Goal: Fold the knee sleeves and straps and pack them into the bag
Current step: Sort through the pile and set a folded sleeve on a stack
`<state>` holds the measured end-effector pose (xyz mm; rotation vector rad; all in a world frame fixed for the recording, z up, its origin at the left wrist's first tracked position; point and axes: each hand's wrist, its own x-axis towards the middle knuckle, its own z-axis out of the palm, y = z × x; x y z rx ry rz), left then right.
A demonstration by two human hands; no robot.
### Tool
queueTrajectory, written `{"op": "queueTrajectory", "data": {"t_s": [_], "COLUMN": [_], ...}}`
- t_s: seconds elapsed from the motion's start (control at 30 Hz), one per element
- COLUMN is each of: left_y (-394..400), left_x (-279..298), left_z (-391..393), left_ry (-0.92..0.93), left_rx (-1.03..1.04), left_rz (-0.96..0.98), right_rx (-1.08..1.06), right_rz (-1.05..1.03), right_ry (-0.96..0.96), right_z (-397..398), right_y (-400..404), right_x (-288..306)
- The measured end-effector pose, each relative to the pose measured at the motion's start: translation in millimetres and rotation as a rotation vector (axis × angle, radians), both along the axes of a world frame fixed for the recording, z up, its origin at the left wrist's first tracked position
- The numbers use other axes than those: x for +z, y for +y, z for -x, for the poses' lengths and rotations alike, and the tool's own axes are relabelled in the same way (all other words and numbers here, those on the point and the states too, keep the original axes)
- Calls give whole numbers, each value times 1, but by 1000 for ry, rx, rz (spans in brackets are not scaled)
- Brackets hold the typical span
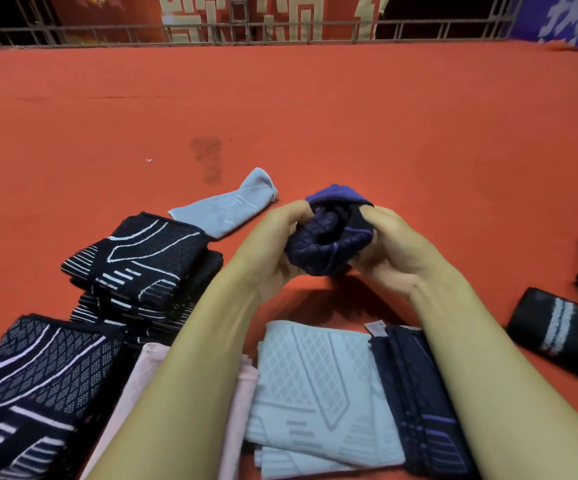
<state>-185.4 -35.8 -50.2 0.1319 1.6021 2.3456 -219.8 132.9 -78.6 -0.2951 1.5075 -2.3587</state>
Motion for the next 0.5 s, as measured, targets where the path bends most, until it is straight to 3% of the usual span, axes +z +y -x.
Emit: {"op": "queueTrajectory", "data": {"t_s": [0.13,0.23,0.37,0.43,0.5], "left_y": [-5,-8,-4,-3,-5], "left_x": [6,4,-2,-4,-8], "left_z": [-7,-2,8,8,12], "left_ry": [23,51,0,20,-7], "left_rx": [-151,-90,101,83,194], "left_rz": [-106,-194,-124,-10,19], "right_rx": [-111,-74,236,369,330], "right_rz": [62,190,208,136,-103], "right_ry": [-68,-74,-60,6,136], "right_z": [2,-2,-17,-18,-12], "right_y": [1,2,-2,1,6], "right_x": [2,10,13,12,8]}}
